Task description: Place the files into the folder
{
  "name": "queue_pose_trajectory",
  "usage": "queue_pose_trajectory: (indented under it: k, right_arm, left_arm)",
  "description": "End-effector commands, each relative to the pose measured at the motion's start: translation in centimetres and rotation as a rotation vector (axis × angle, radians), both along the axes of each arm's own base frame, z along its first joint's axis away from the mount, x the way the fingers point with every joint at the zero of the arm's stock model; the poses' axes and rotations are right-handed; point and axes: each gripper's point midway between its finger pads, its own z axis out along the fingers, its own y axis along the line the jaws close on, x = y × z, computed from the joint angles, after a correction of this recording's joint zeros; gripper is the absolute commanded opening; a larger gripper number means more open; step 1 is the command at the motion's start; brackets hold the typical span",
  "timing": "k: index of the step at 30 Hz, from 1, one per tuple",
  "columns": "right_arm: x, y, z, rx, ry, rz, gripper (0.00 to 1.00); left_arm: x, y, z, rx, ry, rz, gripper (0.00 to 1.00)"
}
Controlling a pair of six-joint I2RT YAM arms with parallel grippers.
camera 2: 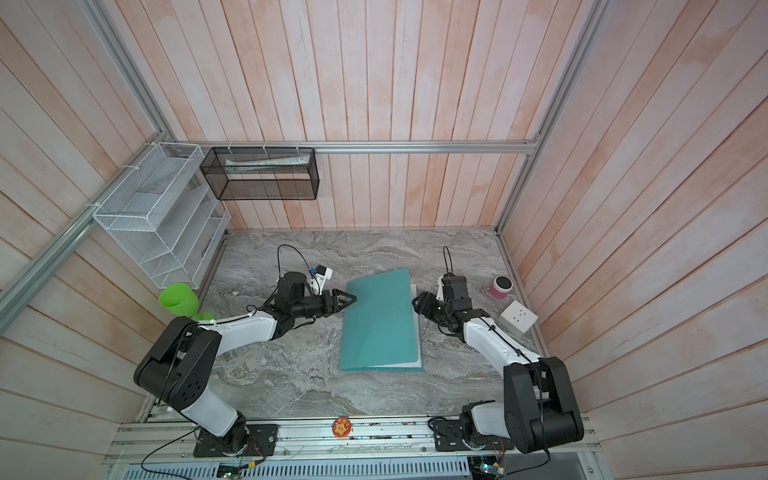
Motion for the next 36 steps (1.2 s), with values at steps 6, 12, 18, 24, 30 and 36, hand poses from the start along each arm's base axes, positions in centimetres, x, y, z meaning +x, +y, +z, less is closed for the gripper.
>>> queue_pose_trajectory:
  k: [6, 12, 18, 24, 30, 36]
  right_arm:
    - [-1.2, -1.4, -1.4, -0.047, 0.023, 0.028, 0.63]
    - [-2.6, 1.1, -5.6, 0.061, 0.121, 0.108, 0.61]
    - [-3.4, 3.5, -7.6, 0.101, 0.168, 0.149, 0.6]
    - [-3.4, 5.6, -8.5, 0.135, 0.196, 0.186, 0.6]
    - [-3.2, 7.4, -9.1, 0.15, 0.216, 0.213, 0.6]
    - [-2.7, 9.1, -9.4, 0.191, 0.233, 0.23, 0.59]
  left_arm:
    - [1.0, -0.4, 0.0, 0.067, -0.057, 0.027, 0.65]
    - [1.0, 0.0, -3.0, 0.279, -0.064, 0.098, 0.65]
    - [-0.3, 0.8, -6.5, 0.355, 0.006, 0.112, 0.67]
    - [-0.8, 2.5, -9.8, 0.458, 0.068, 0.148, 0.67]
    - [-0.8, 3.6, -10.4, 0.489, 0.06, 0.174, 0.67]
    - [1.3, 4.6, -10.7, 0.485, 0.047, 0.2, 0.67]
